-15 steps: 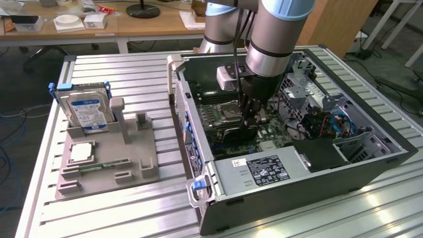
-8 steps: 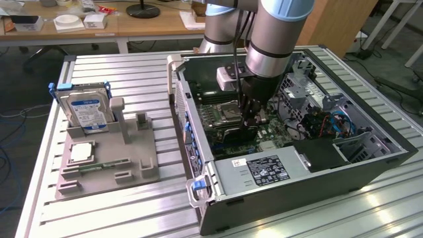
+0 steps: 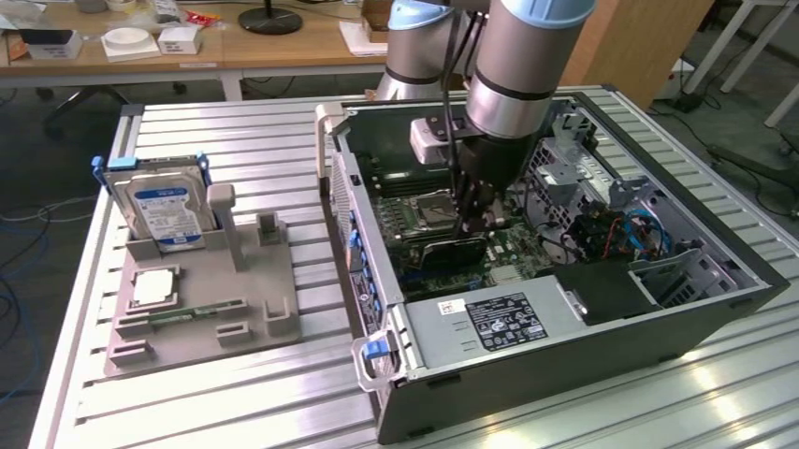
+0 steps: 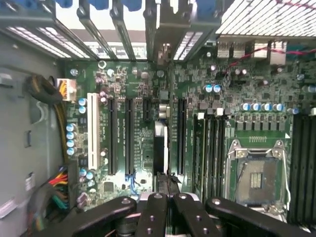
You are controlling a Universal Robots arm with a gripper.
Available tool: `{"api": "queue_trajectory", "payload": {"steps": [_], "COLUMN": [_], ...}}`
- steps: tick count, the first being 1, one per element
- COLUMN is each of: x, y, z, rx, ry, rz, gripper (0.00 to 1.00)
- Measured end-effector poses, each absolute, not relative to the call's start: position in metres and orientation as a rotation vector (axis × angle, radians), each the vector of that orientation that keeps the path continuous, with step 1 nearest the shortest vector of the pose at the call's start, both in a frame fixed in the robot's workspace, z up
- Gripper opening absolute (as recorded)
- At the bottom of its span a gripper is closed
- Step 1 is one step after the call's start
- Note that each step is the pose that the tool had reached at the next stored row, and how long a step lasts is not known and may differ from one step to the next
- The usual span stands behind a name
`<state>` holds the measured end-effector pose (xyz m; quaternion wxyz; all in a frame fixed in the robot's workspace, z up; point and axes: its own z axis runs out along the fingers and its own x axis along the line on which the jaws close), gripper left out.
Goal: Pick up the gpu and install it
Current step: 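Press down on the gpu until it lock into place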
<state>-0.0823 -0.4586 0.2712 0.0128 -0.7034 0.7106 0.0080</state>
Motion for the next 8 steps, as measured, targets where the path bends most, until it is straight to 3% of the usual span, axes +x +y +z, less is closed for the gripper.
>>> {"api": "queue_trajectory", "payload": {"steps": [8], "x": [-0.101], "y": [-0.459], "z": [0.272], "rx": [-2.192], "ry": [2.214], "rz": [0.025], "gripper": [0.1]}}
